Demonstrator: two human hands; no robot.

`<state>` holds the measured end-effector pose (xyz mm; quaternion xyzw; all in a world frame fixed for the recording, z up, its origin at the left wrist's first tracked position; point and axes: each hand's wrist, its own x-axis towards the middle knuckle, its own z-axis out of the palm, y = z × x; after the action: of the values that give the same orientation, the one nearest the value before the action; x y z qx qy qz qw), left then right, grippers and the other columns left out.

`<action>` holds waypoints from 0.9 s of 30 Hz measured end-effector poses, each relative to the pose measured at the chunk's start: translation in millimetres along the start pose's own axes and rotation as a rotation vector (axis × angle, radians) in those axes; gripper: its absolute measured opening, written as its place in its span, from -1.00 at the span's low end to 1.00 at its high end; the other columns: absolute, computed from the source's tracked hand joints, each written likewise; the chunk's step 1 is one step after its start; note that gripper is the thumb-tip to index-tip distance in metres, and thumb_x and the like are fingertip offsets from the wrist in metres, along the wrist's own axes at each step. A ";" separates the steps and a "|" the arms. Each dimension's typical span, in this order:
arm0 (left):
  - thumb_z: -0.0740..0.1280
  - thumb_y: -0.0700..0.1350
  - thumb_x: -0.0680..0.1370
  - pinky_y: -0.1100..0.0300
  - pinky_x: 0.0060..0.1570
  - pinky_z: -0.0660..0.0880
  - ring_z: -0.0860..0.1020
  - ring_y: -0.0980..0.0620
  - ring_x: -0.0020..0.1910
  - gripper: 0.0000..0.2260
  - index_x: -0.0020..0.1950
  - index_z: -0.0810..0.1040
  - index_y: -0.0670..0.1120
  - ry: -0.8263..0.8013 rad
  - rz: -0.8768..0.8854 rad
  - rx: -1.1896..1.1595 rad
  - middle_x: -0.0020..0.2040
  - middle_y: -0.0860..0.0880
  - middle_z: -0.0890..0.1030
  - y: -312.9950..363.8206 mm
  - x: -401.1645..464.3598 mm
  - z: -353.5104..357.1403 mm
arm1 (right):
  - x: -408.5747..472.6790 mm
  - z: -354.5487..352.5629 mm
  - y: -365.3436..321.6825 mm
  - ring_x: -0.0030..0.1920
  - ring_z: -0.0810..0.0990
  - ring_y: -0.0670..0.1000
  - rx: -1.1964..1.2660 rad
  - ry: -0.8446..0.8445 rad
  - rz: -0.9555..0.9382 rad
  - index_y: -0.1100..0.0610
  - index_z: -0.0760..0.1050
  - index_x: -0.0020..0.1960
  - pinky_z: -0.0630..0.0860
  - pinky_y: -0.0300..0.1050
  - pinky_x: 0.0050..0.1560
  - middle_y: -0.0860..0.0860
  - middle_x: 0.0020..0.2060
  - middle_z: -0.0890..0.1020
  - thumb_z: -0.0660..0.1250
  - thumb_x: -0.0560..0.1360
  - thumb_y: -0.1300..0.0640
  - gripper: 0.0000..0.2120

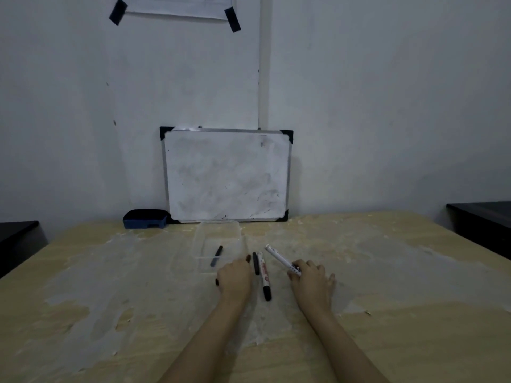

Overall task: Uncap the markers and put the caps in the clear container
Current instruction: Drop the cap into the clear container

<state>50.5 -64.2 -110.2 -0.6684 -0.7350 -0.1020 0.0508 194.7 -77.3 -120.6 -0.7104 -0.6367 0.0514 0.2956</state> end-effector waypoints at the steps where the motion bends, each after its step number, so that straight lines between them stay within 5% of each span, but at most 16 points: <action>1: 0.08 -0.24 0.58 0.13 -0.01 0.51 0.58 -0.07 0.06 -0.78 0.09 0.49 -0.16 0.003 0.001 0.008 0.10 -0.10 0.61 -1.2 -1.4 -0.4 | 0.6 -0.1 0.3 0.19 0.42 0.11 0.020 0.010 0.014 0.01 0.45 0.14 0.15 0.25 0.39 0.02 0.07 0.60 0.20 0.54 0.06 -0.81; 7: 0.11 -0.21 0.58 0.13 -0.07 0.50 0.52 -0.05 0.07 -0.85 0.12 0.39 -0.14 0.144 -0.021 -0.135 0.12 -0.10 0.54 -19.6 -22.1 -5.5 | 4.9 0.5 3.2 0.12 0.46 0.17 0.133 0.106 0.093 0.06 0.50 0.08 0.21 0.22 0.34 0.10 -0.01 0.64 0.22 0.53 0.23 -0.83; 13: 0.14 -0.26 0.56 0.12 -0.10 0.49 0.51 -0.02 0.05 -0.83 0.11 0.41 -0.10 0.253 0.030 -0.239 0.09 -0.07 0.55 -26.7 -28.8 -8.5 | 3.2 1.2 5.1 -0.01 0.44 0.19 0.254 0.136 -0.007 0.14 0.53 0.01 0.51 0.09 -0.04 0.21 -0.10 0.64 0.24 0.48 0.36 -0.80; 27: 0.18 -0.31 0.54 0.14 -0.05 0.50 0.47 -0.03 0.18 -0.69 0.26 0.35 -0.12 0.285 0.058 -0.246 0.23 -0.13 0.49 -34.0 -25.4 -8.4 | 3.5 1.3 2.8 0.01 0.41 0.19 0.328 0.140 -0.072 0.22 0.54 0.00 0.42 0.05 -0.09 0.22 -0.10 0.63 0.24 0.48 0.38 -0.83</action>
<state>18.8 -93.6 -110.1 -0.6694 -0.6826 -0.2832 0.0754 197.3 -73.7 -121.9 -0.6313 -0.6224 0.0943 0.4530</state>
